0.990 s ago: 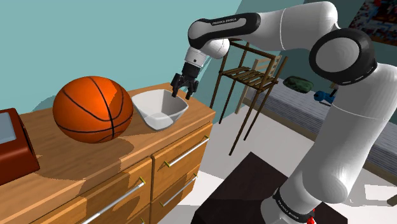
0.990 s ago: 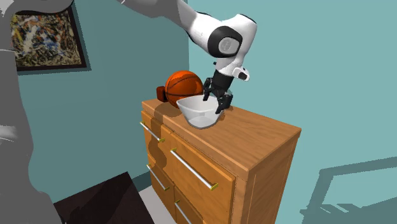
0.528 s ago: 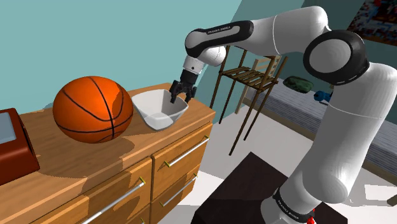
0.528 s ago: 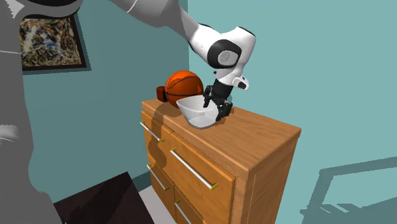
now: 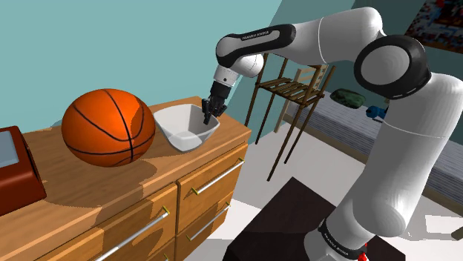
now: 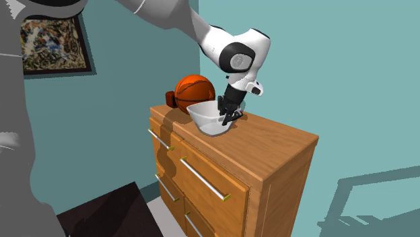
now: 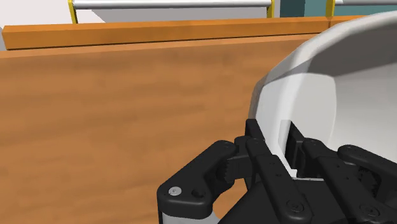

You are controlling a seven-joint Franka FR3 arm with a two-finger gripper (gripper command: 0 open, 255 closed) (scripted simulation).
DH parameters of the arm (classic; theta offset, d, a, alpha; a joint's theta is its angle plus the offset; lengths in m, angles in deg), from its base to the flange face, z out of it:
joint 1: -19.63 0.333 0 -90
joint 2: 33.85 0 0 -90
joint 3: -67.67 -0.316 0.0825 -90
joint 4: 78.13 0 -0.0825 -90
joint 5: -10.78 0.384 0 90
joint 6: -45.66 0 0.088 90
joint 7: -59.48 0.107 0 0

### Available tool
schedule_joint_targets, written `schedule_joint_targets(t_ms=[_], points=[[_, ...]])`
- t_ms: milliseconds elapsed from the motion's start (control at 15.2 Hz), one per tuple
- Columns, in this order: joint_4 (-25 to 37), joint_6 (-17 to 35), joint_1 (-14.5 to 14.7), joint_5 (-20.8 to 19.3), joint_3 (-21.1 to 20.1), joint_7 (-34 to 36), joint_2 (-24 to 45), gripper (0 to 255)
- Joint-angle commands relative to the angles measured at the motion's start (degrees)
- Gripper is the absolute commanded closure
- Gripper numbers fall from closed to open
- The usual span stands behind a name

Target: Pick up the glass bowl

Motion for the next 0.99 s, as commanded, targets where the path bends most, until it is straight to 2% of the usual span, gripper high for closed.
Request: schedule_joint_targets(t_ms=[0,924], points=[[-0.1,0.0,0.0,0.0,0.0,0.0,0.1,255],[6.3,-8.5,-0.2,-1.3,0.3,3.3,-2.6,255]])
